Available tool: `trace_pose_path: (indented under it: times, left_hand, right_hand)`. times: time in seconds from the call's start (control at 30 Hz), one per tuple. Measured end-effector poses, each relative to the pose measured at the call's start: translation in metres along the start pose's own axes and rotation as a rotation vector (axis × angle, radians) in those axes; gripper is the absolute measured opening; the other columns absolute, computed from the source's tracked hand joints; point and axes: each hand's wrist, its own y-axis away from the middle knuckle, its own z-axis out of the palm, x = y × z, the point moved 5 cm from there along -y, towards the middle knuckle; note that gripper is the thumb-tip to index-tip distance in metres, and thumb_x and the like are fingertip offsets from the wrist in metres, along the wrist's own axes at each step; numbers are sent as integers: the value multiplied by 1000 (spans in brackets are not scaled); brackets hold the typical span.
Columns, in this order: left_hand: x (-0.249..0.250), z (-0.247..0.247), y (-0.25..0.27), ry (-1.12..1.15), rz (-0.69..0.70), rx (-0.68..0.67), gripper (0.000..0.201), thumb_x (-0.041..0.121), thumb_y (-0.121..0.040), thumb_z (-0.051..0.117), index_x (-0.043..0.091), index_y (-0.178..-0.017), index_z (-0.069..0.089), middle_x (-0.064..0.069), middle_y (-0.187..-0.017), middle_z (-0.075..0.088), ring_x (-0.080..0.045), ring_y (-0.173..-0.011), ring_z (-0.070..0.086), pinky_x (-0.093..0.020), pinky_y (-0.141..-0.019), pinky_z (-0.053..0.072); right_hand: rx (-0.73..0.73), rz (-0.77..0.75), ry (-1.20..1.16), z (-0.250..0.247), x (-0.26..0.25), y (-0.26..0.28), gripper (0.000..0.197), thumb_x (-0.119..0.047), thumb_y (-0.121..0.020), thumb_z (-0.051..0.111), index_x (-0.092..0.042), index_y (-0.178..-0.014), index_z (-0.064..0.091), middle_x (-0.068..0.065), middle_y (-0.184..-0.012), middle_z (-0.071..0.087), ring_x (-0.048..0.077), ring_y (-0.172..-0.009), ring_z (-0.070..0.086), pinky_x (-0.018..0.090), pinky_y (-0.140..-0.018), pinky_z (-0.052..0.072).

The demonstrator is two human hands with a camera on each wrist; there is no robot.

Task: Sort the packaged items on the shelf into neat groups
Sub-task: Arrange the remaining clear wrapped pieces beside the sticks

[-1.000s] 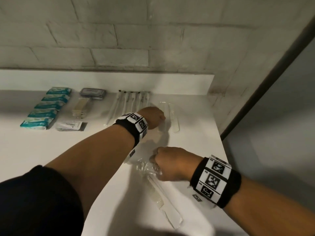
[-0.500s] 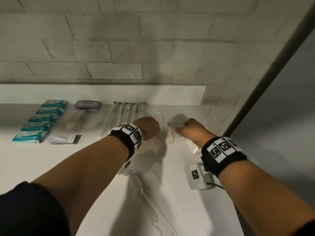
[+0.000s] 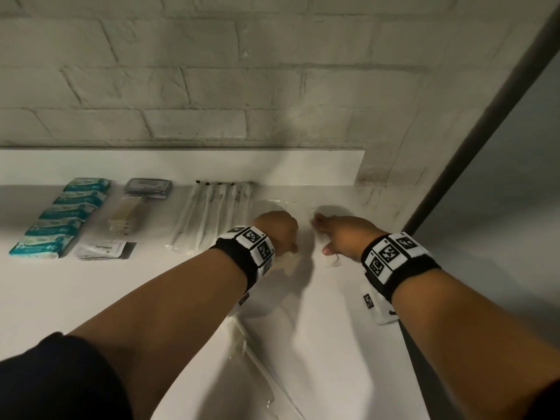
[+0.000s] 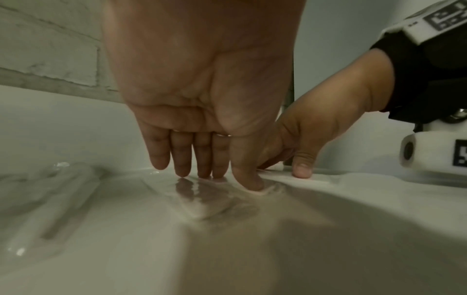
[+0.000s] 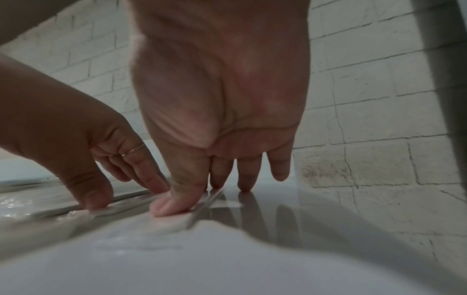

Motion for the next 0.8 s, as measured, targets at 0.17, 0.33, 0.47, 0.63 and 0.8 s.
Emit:
trace_pose_path:
  times: [0.17,0.33,0.47,0.63,0.8]
  left_hand:
    - [0,-2,-1,-21,12,6,40,46,-78,69,18,-107,69,-3,-109,66,-25,-101,63,-34,-84,52]
    - [-3,-1,-3,14,23,-4,36,44,-76,70,23,-106,67,-1,-111,64,-25,-103,61,-32,-83,50]
    - [-4,-2,-3,2,33,-10,40,44,-76,70,24,-111,66,-1,-116,63,-25,-107,60,-33,-88,50]
    - [-1,-11,4,27,36,-81,19,36,-78,69,22,-91,70,0,-99,69,-23,-92,64,-27,-68,42]
    - [1,-14,5,23,45,-88,41,43,-82,65,14,-112,69,-4,-119,65,-24,-110,60,-32,-88,50]
  right_hand:
    - [-22,64,-80,0,-11,-11,82,-28,-94,56,-15,-153,1,20,-155,25,36,-137,37,44,-108,38]
    - [-22,65,-101,3,-18,-9,75,-26,-99,48,-16,-154,-2,11,-161,8,28,-140,34,42,-107,40]
    - [27,65,-183,-4,-18,1,81,-29,-95,56,-17,-154,3,14,-158,20,32,-139,34,40,-109,37]
    - [250,84,-279,-18,-43,41,48,-40,-89,62,-13,-128,56,10,-127,57,28,-109,59,32,-87,48]
    - [-122,-209,-26,43,-135,92,64,-70,-75,58,-20,-115,58,2,-110,64,24,-91,60,31,-74,48]
